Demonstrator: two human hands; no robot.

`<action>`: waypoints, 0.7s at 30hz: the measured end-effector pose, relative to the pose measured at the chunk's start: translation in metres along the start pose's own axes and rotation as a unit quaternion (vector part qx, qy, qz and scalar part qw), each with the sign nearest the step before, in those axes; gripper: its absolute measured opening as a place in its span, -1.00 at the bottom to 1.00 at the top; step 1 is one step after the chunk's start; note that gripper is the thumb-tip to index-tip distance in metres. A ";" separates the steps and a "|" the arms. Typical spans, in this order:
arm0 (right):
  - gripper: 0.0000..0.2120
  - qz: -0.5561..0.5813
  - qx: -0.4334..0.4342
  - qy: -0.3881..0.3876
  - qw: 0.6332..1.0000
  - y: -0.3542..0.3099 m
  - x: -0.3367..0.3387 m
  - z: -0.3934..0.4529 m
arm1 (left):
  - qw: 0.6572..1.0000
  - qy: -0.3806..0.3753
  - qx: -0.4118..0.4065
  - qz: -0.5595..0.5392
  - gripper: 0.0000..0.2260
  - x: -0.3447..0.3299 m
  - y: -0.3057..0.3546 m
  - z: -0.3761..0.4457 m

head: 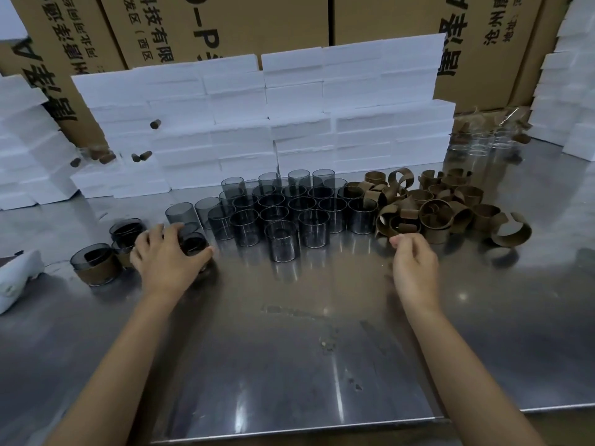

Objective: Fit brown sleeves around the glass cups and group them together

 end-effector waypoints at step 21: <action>-0.75 -0.017 -0.015 -0.014 1.000 0.000 -0.005 0.002 | 0.998 -0.022 0.051 0.042 -0.84 0.016 0.020 0.095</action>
Point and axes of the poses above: each hand's wrist, its own z-axis towards the middle knuckle, its own x-axis out of the back of the hand, y = z × x, the point moved 6 cm from there along z, towards the middle knuckle, and after that the axes turned 11 degrees about -y, right-handed, at the moved point
